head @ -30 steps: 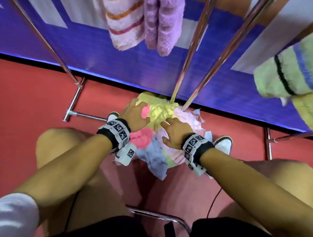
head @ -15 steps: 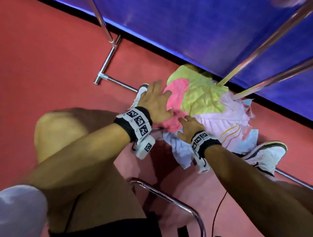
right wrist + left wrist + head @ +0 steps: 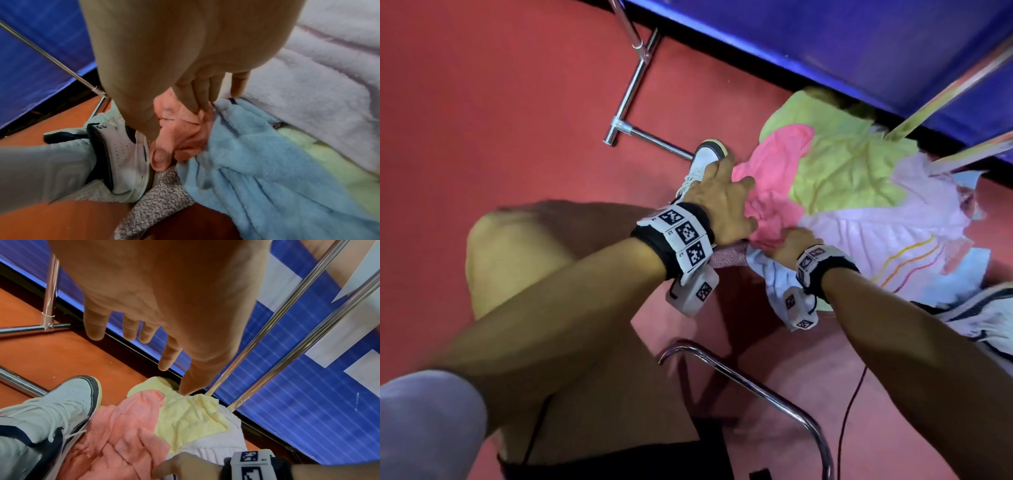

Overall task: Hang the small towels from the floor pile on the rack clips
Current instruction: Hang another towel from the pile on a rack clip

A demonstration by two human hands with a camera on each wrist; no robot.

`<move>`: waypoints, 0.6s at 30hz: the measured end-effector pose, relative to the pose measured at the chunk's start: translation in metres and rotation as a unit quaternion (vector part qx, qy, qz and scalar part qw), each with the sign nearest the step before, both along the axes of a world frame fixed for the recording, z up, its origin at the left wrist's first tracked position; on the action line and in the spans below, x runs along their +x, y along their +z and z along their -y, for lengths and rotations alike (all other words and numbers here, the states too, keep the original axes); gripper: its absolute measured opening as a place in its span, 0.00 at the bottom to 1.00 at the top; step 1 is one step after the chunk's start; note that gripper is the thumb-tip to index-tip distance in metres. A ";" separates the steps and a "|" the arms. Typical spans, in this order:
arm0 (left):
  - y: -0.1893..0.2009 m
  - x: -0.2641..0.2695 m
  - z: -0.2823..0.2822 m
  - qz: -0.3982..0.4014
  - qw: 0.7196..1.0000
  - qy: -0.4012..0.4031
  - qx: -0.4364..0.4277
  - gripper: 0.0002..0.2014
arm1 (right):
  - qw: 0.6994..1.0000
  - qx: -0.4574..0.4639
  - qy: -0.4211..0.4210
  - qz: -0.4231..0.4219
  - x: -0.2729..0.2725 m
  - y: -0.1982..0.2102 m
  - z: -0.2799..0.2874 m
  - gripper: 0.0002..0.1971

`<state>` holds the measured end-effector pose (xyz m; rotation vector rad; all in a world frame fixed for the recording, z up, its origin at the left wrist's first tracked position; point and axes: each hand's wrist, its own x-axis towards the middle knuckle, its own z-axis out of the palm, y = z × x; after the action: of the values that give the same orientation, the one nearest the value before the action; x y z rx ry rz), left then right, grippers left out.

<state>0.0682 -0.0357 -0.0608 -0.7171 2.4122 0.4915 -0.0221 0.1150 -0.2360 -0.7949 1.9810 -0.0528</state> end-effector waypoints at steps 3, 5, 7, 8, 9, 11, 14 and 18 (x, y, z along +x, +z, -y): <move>0.004 -0.003 0.000 0.021 1.000 -0.006 0.003 0.33 | 0.995 -0.078 -0.060 -0.004 0.003 0.018 -0.002 0.15; 0.006 -0.006 -0.001 0.017 1.000 -0.010 0.008 0.35 | 0.985 -0.149 -0.077 -0.037 0.002 0.037 -0.008 0.15; 0.009 -0.011 -0.004 0.014 1.000 -0.015 0.017 0.39 | 0.973 -0.192 -0.113 -0.059 -0.001 0.053 -0.014 0.11; 0.012 -0.014 -0.005 0.018 0.999 -0.022 0.019 0.41 | 0.962 -0.223 -0.145 -0.057 -0.003 0.065 -0.017 0.05; 0.016 -0.018 -0.007 0.024 0.999 -0.030 0.024 0.42 | 0.949 -0.257 -0.172 -0.057 -0.005 0.077 -0.019 0.04; 0.026 -0.026 -0.013 0.028 0.998 -0.044 0.040 0.45 | 0.918 -0.338 -0.203 -0.051 -0.010 0.101 -0.028 0.11; 0.037 -0.039 -0.028 0.015 0.995 -0.080 0.052 0.50 | 0.890 -0.416 -0.187 -0.023 -0.015 0.151 -0.048 0.09; 0.059 -0.059 -0.059 -0.009 0.982 -0.131 0.137 0.15 | 0.859 -0.488 -0.154 -0.036 -0.020 0.219 -0.086 0.04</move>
<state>0.0095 0.0238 -0.0023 -0.2722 2.3459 0.7031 -0.0416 0.2014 -0.0166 -1.0805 2.0847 -1.3184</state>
